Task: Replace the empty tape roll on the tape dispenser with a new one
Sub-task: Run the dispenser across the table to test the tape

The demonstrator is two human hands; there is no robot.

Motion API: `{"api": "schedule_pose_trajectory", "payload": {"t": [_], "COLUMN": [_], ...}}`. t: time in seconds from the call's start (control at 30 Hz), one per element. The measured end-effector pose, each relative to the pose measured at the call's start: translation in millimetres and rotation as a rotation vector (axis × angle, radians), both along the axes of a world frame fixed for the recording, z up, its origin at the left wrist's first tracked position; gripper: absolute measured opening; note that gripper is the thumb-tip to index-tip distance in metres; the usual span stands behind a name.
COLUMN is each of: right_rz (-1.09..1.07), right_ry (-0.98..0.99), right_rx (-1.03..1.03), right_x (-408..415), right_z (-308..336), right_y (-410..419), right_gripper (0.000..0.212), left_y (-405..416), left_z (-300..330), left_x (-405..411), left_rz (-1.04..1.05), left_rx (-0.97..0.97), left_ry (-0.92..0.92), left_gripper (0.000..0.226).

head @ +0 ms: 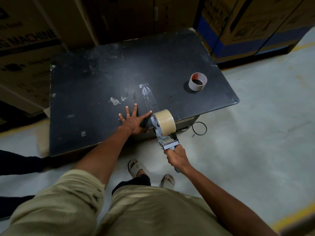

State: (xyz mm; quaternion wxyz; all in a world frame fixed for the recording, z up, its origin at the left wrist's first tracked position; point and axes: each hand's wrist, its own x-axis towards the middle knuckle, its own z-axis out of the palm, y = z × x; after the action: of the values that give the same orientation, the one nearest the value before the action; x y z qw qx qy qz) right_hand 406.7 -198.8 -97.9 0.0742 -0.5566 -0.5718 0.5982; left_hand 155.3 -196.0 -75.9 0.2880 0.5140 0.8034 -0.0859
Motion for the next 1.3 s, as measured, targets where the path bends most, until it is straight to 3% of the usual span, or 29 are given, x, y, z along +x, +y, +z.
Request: {"api": "schedule_pose_trajectory", "payload": {"t": [0.4,0.5,0.6,0.8,1.07,1.3], "right_rz": [0.042,0.053,0.063,0.069,0.056,-0.105], "right_ry": [-0.073,-0.089,-0.155,-0.298,-0.208,-0.081], "right_rx": [0.049,0.093,0.132,0.165,0.166,0.16], "right_x": [5,1,-1,7,24,50], "right_z": [4,9,10,-3,2,17], "right_y": [-8,-14,-21,-18,-17,-10], "right_gripper": [0.019,0.011,0.032,0.02,0.018,0.016], "left_y": [1,-1,-2,0,-1,-5], "left_z": [-5,-5,-7,-6,-7,-7], "left_x": [-4,-4,-3,-3,-4,-2], "left_rz": [-0.009,0.0,0.006,0.01,-0.009,-0.024], "left_rx": [0.02,0.024,0.031,0.017,0.015,0.033], "left_ry": [-0.008,-0.008,-0.024,-0.032,-0.016,0.004], "left_gripper": [0.102,0.102,0.102,0.104,0.104,0.108]}}
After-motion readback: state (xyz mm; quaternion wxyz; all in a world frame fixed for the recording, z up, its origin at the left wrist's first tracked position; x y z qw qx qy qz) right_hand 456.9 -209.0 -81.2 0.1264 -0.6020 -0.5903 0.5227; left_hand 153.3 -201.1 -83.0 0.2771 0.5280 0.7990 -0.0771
